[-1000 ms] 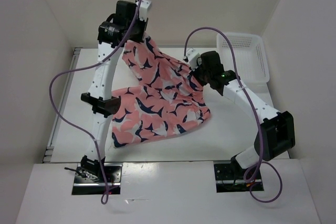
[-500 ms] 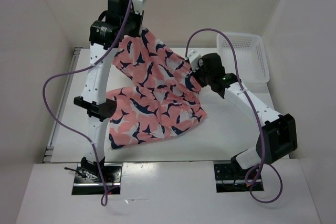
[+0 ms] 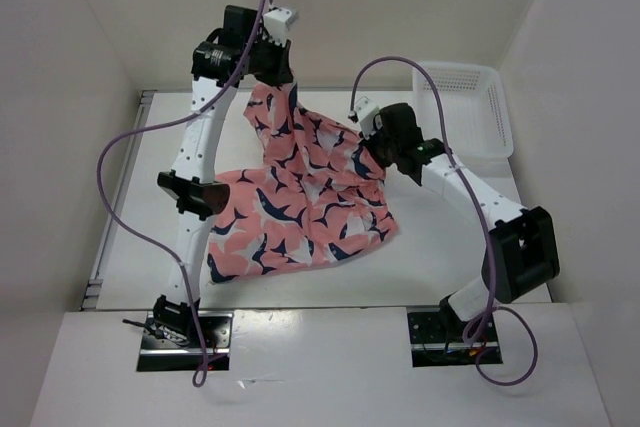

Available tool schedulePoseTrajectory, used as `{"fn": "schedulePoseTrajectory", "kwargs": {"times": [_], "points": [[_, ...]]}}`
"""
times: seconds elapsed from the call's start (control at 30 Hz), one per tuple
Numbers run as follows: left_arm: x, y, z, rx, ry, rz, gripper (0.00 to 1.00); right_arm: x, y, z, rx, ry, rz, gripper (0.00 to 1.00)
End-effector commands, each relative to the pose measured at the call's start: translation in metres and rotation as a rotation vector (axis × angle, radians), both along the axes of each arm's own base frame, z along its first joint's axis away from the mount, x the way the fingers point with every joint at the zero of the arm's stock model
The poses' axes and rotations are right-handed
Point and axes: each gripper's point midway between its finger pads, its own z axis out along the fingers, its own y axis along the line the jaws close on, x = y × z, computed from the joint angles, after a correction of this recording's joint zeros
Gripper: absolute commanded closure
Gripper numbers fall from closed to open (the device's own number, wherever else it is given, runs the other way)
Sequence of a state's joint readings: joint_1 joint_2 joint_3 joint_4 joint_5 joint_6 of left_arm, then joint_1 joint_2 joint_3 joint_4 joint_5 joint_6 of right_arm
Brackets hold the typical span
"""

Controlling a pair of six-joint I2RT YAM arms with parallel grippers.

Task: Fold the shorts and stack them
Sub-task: Fold the shorts

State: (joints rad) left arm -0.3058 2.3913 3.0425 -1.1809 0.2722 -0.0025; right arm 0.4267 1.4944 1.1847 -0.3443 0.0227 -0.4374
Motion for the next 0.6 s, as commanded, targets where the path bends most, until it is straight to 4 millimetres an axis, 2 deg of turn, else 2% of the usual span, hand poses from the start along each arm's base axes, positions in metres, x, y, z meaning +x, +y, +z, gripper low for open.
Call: {"fn": "schedulePoseTrajectory", "kwargs": {"times": [0.0,0.1,0.17,0.2,0.23,0.33,0.37,0.4,0.43,0.53,0.57], "points": [[0.016,-0.002,0.002,-0.084,-0.039,-0.070,1.00,0.017,0.008,0.010,0.034,-0.036,-0.012,1.00],[0.021,0.008,0.000,-0.118,-0.030,-0.090,1.00,0.021,0.012,0.000,0.041,-0.001,-0.017,1.00],[0.033,0.016,-0.005,-0.085,-0.050,-0.034,1.00,0.024,0.012,-0.004,0.032,0.005,-0.024,1.00],[0.049,0.032,-0.006,-0.052,-0.086,0.043,1.00,0.024,0.012,-0.004,0.032,0.005,-0.024,1.00],[0.057,0.046,-0.003,-0.044,-0.105,0.081,1.00,0.027,0.011,0.000,0.037,-0.005,-0.039,1.00],[0.071,0.058,-0.021,-0.059,-0.084,0.082,1.00,0.029,0.012,0.000,0.037,-0.006,-0.039,1.00],[0.076,0.061,-0.036,-0.065,-0.056,0.076,1.00,0.029,0.012,0.000,0.037,-0.005,-0.039,1.00],[0.074,0.054,-0.042,-0.088,-0.036,0.036,1.00,0.029,0.012,0.000,0.037,-0.005,-0.039,1.00],[0.076,0.050,-0.058,-0.094,-0.005,0.019,1.00,0.027,0.011,-0.002,0.033,0.004,-0.039,1.00],[0.084,0.043,-0.074,-0.082,0.004,0.022,1.00,0.024,0.010,-0.005,0.031,0.027,-0.046,1.00],[0.083,0.031,-0.073,-0.071,-0.007,0.016,1.00,0.020,0.009,-0.008,0.023,0.043,-0.047,1.00]]}}
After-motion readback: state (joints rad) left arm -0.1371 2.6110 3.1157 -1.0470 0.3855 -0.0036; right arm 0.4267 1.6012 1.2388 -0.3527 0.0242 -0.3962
